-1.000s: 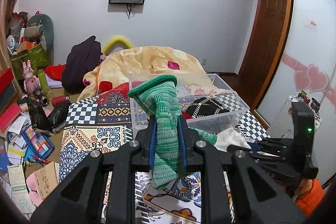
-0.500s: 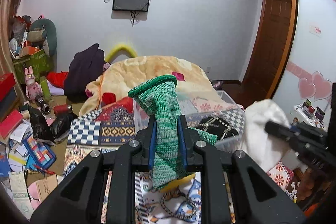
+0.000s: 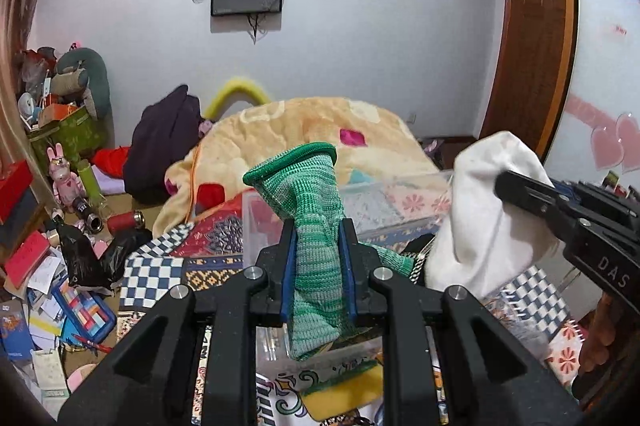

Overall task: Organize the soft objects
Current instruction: 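Drop the green sock into the box with the left tool while the right tool drops the white bag in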

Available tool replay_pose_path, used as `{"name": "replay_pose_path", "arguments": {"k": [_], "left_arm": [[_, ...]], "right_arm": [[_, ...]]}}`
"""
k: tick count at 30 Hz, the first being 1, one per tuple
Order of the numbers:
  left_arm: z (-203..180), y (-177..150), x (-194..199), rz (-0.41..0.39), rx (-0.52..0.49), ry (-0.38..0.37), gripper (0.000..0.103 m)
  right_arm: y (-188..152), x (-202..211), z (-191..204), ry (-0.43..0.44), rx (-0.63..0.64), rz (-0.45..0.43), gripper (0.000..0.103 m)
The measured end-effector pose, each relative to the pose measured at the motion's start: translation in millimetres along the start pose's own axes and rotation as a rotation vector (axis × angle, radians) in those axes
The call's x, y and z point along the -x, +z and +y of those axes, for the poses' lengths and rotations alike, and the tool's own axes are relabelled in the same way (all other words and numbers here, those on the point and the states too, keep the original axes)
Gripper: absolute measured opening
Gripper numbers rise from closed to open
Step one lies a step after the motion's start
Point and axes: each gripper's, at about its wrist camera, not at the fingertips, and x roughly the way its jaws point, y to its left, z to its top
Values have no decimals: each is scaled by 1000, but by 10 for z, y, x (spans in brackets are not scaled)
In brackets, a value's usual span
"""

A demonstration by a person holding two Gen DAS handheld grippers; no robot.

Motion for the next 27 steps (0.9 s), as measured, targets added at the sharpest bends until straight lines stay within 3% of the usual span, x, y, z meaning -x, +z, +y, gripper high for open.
{"name": "replay_pose_path", "arguments": {"k": [8,15,17,19,22,27], "left_arm": [[42,-110,-376,107,-3,2,19],[0,-176,-530,153,-33,6,22],[7,-190,-535,159,-26,4,31],[29,-196,-514,162,2,-15,48],[31,-189,-427,140,14,-26,53],[1,-150,-230,101,-3,-26,62]], "right_arm": [[-150,-390,0,-13,39,145,11],[-218,-453,-33,-18,50,204,14],[-222,-442,-39,-20,51,211,19],[-222,-430,-50,-8,45,216,37],[-208,-344,-54,-22,43,182,54],[-163,-220,-79,-29,42,147,60]]}}
